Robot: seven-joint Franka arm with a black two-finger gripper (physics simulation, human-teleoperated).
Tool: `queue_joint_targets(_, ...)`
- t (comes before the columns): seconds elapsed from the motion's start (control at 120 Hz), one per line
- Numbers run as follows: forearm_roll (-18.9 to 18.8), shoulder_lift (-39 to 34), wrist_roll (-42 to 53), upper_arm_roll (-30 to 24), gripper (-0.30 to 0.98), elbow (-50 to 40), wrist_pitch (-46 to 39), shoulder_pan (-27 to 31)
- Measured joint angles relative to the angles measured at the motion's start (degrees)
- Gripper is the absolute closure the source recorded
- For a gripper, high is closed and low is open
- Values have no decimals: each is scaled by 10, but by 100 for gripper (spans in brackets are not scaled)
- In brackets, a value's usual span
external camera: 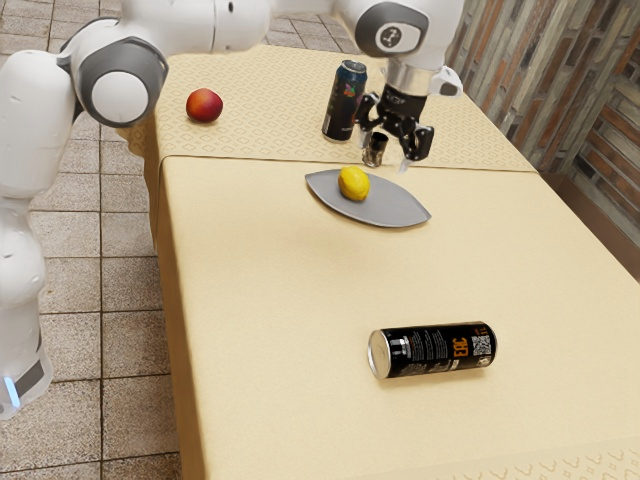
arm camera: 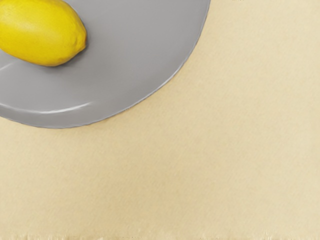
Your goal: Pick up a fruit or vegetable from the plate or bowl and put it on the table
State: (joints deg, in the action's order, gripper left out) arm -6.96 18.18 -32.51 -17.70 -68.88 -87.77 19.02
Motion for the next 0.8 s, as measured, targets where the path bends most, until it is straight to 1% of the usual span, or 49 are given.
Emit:
queue_joint_targets(0.1, 37, -4, -93, 2, 0, 7, -5, -8)
queue_joint_targets(0.192, 61, -2, -187, 10, 0, 1, -5, -16)
queue_joint_targets(0.275, 87, -3, -264, 30, 0, -4, 5, -19)
queue_joint_targets(0.342, 102, -10, -319, 59, 0, -20, 10, -26)
queue_joint_targets(0.392, 111, -21, -352, 109, 0, -44, 13, -53)
queue_joint_targets(0.45, 124, -33, -382, 175, 0, -70, 13, -87)
queue_joint_targets(0.525, 136, -34, -413, 215, 0, -82, 7, -95)
queue_joint_targets(0.617, 146, -21, -444, 230, 0, -88, -10, -90)
queue_joint_targets(0.8, 163, -7, -489, 233, 0, -92, -46, -78)
